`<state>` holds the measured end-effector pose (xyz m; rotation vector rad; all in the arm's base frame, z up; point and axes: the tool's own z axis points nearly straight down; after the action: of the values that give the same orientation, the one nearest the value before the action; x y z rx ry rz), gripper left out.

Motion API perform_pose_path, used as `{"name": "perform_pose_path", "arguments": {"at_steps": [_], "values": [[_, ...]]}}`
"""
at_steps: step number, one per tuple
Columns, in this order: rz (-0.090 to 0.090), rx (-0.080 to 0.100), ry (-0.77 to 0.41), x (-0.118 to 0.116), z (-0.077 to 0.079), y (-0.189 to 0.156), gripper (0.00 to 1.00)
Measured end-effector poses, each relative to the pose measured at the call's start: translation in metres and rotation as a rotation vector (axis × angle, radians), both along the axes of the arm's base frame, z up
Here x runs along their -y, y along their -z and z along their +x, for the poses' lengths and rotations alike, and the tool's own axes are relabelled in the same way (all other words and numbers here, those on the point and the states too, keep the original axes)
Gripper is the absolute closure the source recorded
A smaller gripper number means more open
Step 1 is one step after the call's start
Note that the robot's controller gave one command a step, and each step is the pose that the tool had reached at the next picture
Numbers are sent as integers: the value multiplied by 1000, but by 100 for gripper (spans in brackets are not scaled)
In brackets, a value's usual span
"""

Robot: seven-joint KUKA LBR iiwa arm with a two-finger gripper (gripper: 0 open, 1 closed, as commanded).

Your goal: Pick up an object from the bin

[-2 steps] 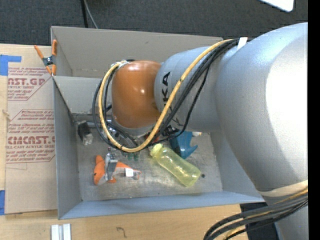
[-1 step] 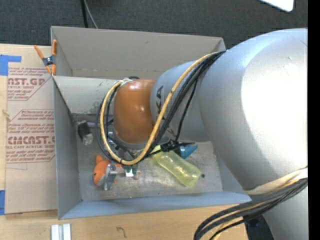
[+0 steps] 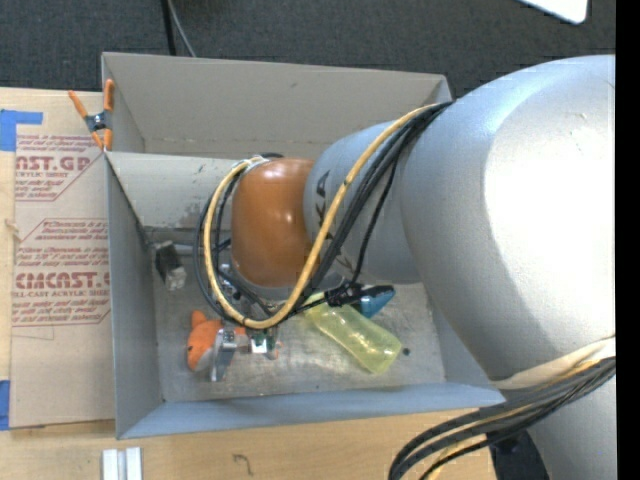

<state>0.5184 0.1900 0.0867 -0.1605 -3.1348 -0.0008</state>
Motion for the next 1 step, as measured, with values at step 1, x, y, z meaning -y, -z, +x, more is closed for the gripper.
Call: {"name": "perform_pose_path", "arguments": {"at_steps": [1], "values": [[-1, 2, -41, 8, -9, -13, 0]]}}
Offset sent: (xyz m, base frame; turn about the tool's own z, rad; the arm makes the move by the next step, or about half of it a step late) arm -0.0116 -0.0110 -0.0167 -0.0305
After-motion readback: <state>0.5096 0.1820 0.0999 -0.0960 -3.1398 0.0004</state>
